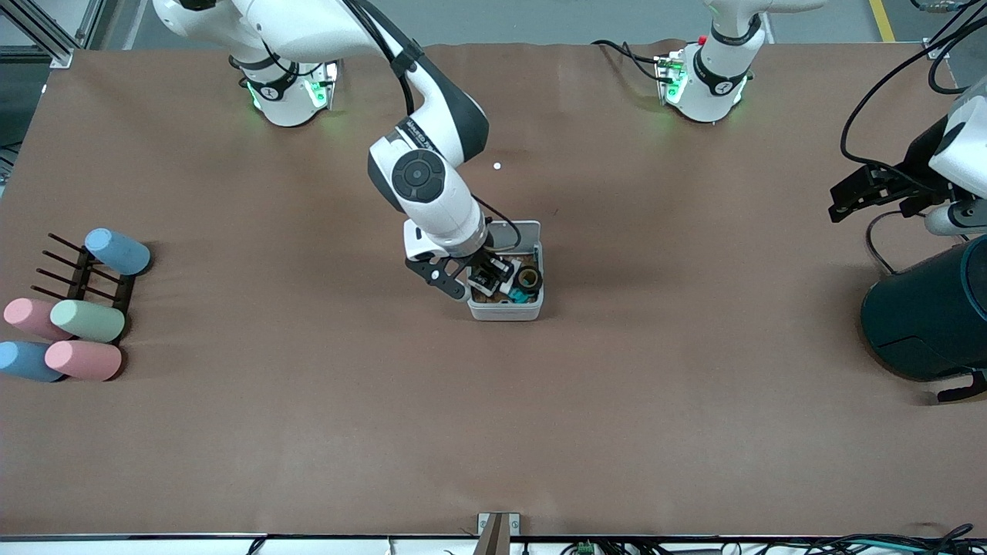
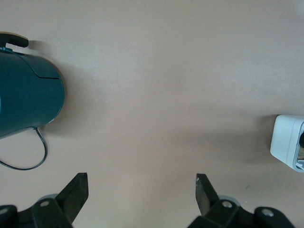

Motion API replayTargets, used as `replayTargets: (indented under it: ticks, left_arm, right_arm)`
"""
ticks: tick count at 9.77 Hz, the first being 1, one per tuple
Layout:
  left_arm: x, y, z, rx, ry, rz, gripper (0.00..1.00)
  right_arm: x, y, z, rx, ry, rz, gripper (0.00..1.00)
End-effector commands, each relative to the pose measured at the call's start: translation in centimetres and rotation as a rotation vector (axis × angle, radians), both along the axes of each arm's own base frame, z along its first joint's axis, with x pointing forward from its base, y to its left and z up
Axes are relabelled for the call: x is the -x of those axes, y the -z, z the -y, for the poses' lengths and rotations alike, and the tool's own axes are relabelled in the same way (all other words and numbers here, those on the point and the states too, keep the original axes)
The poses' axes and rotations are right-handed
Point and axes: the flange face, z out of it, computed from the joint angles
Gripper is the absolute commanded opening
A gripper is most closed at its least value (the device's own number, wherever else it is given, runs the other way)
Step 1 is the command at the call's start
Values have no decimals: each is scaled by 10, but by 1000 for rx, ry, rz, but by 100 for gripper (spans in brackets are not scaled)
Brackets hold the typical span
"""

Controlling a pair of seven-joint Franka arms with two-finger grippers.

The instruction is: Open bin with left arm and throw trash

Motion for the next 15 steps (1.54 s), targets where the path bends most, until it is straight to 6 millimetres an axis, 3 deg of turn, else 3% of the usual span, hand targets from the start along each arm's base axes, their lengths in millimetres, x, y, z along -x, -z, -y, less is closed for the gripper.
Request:
replayTargets:
  ticks: [1,5,7,9,11,13,15]
  left_arm:
    - [-2,-5,-3,4,14,13,100]
    - [-5,-1,-5,8,9,7,100]
    - [-6,0,-6,5,9,6,100]
    - [-6,0,-6,1,9,6,100]
    - [-6,0,-6,1,9,6,100]
    - [-6,0,-6,1,9,6,100]
    - [-6,0,-6,1,9,6,100]
  right_arm:
    - [-19,-83,67,-21,61,-16,58]
    - [-31,-182,227,10,-68,-77,62]
    - [-15,-226,327,4,-218,-123,66]
    - [18,-268,411,-22,-381,-122,71]
    - [53,-303,456,19,-501,-105,85]
    - [91,-323,466,100,-601,-102,100]
    - [82,-338,467,120,-599,-48,100]
